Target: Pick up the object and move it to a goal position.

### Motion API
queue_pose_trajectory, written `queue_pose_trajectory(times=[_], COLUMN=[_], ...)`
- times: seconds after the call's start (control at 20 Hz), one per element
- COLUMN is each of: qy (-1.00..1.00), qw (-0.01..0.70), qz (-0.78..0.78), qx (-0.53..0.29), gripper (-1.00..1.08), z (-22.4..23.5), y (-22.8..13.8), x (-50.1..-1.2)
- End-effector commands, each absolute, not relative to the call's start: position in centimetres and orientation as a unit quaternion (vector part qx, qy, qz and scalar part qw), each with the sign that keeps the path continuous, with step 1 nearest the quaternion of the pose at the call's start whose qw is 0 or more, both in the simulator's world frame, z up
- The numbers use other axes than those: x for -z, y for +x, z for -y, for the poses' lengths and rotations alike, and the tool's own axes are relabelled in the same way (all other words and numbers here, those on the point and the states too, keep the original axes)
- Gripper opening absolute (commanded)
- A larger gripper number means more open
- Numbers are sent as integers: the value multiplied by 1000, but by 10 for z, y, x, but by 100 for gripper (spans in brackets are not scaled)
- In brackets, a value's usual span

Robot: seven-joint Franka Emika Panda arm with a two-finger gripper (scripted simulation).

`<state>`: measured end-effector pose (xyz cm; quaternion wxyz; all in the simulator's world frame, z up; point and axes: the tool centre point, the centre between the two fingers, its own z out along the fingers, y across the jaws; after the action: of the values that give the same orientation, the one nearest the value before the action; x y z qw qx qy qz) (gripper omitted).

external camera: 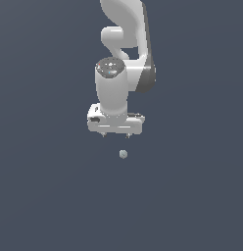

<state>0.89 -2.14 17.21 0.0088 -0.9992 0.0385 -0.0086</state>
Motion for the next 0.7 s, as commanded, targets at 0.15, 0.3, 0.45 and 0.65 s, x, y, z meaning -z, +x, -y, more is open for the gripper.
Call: queue_pose_trajectory(times=[0.15,0.3,0.45,0.65], qy=[-999,-1000,-1000,-1000], qw=[9,8,7,7], qz=[-33,-17,-2,1], qx=[10,14,17,18], gripper=[100,100,100,100], z=[19,12,6,5], y=[10,12,14,15], x=[-173,-175,-177,-178])
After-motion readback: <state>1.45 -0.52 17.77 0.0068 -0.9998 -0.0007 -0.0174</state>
